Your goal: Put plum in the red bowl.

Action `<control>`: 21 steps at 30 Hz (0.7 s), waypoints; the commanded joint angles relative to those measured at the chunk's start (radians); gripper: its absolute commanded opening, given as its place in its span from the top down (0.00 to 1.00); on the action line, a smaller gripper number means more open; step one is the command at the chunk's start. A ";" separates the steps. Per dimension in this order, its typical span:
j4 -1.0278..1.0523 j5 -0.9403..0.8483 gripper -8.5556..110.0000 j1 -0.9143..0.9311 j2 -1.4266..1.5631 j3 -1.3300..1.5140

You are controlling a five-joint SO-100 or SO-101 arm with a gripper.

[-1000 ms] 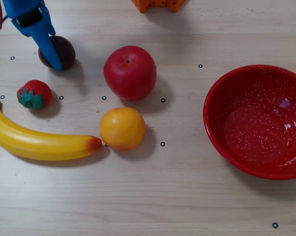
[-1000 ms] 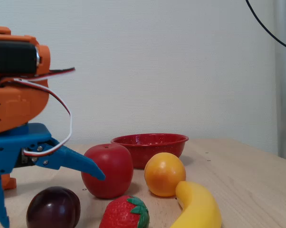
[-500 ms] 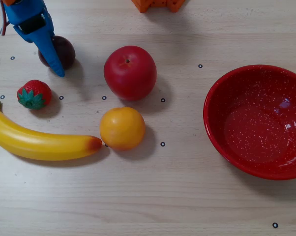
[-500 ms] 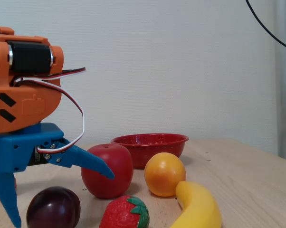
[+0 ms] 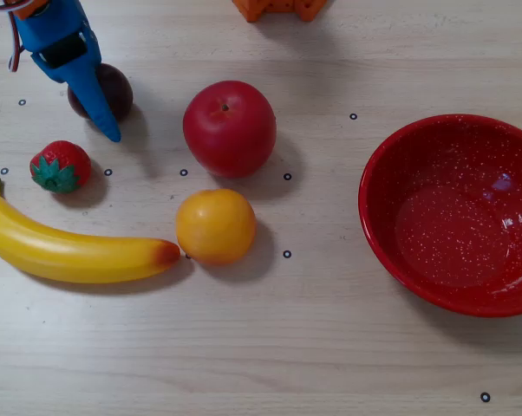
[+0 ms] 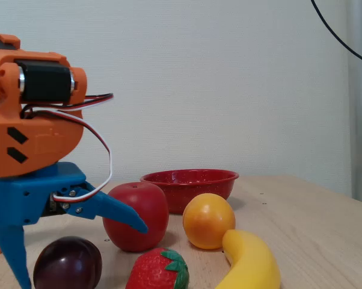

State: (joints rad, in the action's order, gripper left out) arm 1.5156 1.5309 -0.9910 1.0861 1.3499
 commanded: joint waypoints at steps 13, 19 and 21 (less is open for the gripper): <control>-0.038 -0.018 0.45 0.012 0.029 -0.026; -0.041 -0.014 0.49 0.009 0.028 -0.026; -0.041 -0.012 0.50 0.009 0.028 -0.026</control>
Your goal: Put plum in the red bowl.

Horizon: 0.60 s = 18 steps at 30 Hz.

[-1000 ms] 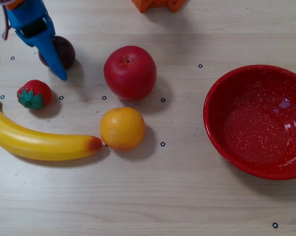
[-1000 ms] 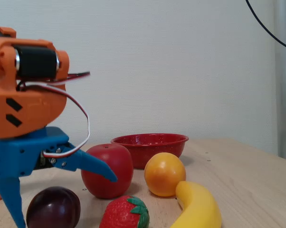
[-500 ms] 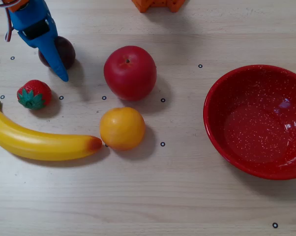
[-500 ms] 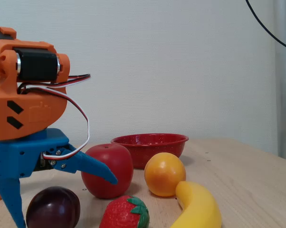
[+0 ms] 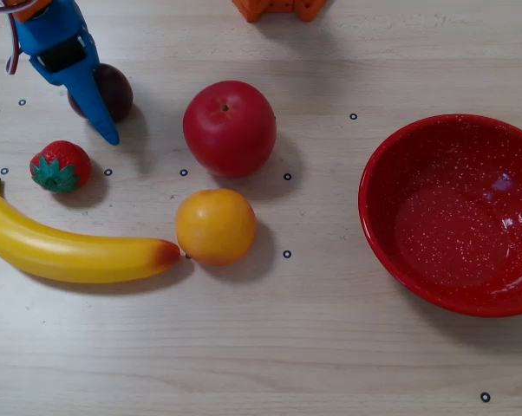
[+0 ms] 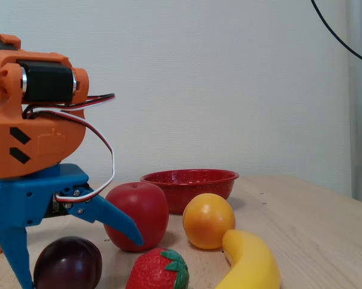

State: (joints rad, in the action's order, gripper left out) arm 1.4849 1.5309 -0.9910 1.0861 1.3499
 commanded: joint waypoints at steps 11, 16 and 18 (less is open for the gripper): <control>-0.015 0.014 0.56 0.000 0.026 -0.028; -0.014 0.026 0.60 -0.002 0.028 -0.025; -0.014 0.028 0.61 -0.002 0.029 -0.021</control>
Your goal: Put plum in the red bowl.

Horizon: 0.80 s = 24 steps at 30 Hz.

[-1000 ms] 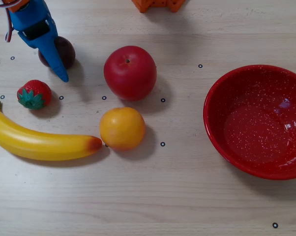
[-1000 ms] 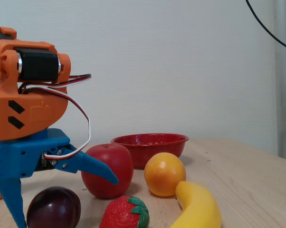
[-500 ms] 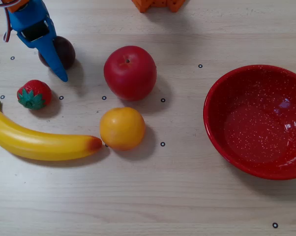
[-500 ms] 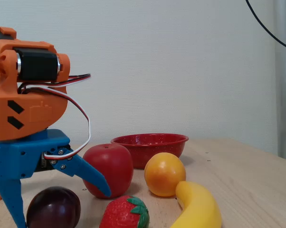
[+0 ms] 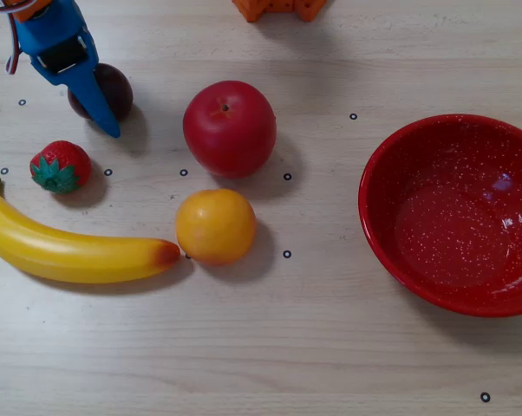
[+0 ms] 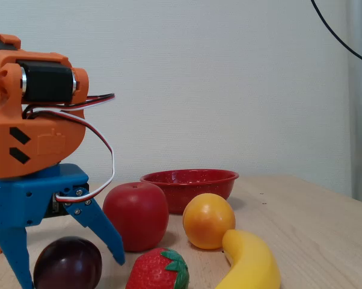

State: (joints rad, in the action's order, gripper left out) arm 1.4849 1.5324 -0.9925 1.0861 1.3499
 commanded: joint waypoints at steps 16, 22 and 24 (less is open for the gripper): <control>-0.021 0.037 0.73 -0.002 0.038 -0.006; -0.026 0.015 0.89 -0.002 0.041 -0.006; -0.025 0.011 0.93 -0.002 0.041 -0.009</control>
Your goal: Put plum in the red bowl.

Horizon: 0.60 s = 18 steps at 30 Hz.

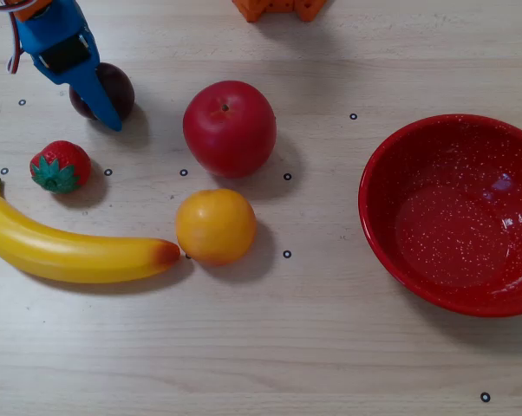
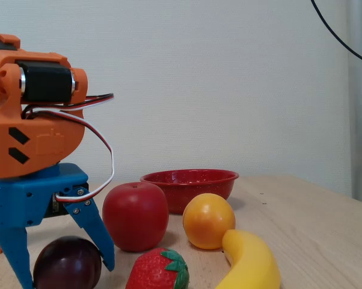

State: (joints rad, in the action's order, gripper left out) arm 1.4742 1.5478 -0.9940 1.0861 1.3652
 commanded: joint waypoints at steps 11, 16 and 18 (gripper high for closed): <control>0.278 -0.112 0.93 0.031 0.137 -0.290; 0.423 -0.183 0.93 0.086 0.207 -0.454; 0.423 -0.206 0.93 0.120 0.232 -0.480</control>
State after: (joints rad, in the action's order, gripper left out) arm 1.8070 1.3867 -0.9311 1.1766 0.9817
